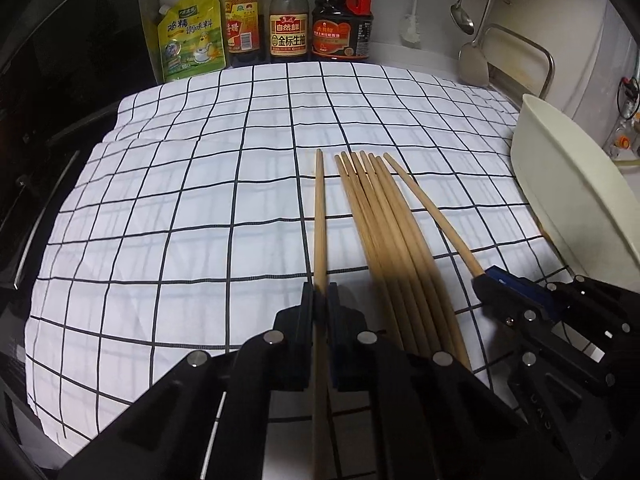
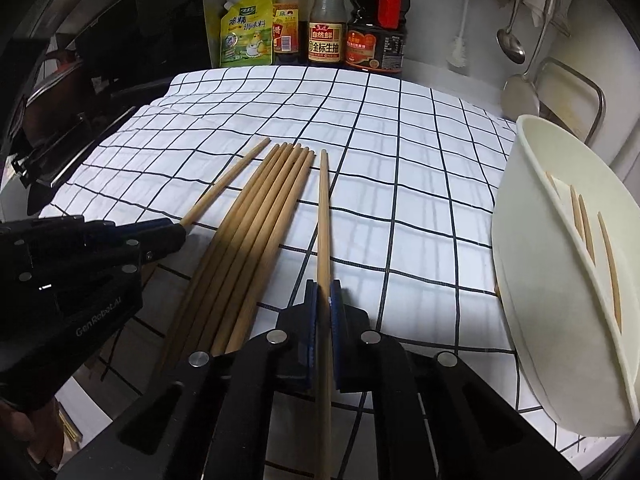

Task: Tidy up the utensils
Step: 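Carry both chopsticks into the white basin and open both tools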

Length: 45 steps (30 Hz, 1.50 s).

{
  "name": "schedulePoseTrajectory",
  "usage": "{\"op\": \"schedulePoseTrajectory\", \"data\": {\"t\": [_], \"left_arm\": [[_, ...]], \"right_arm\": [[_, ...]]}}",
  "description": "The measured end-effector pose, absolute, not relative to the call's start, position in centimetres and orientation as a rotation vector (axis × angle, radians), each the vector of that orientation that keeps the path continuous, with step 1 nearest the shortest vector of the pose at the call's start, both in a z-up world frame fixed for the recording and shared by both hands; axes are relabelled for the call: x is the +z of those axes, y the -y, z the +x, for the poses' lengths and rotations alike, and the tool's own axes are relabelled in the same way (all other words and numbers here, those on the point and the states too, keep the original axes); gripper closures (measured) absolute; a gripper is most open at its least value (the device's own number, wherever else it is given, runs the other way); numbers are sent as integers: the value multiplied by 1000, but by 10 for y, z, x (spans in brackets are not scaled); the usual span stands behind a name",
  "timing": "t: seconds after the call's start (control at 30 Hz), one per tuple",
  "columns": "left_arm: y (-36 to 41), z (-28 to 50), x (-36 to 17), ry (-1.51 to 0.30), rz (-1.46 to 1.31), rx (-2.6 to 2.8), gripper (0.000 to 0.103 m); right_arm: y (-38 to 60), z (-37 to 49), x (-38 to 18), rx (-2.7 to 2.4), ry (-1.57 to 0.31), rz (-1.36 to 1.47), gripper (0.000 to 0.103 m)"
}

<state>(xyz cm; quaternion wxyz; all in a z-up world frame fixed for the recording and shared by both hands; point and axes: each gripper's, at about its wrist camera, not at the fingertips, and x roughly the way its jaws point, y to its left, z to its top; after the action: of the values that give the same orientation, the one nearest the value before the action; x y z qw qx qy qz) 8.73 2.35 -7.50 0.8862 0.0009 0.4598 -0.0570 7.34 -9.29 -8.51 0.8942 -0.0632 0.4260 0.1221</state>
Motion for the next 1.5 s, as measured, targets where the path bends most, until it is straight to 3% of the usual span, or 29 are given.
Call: {"op": "schedulePoseTrajectory", "data": {"t": [0.43, 0.83, 1.1, 1.5], "left_arm": [[-37, 70, -26, -880, -72, -145, 96], [66, 88, 29, -816, -22, -377, 96], [162, 110, 39, -803, 63, -549, 96], [231, 136, 6, -883, 135, -611, 96]], "right_arm": [[103, 52, -37, 315, -779, -21, 97], [228, 37, 32, 103, -625, 177, 97], [322, 41, 15, -76, -653, 312, 97], [349, 49, -12, -120, -708, 375, 97]]}}
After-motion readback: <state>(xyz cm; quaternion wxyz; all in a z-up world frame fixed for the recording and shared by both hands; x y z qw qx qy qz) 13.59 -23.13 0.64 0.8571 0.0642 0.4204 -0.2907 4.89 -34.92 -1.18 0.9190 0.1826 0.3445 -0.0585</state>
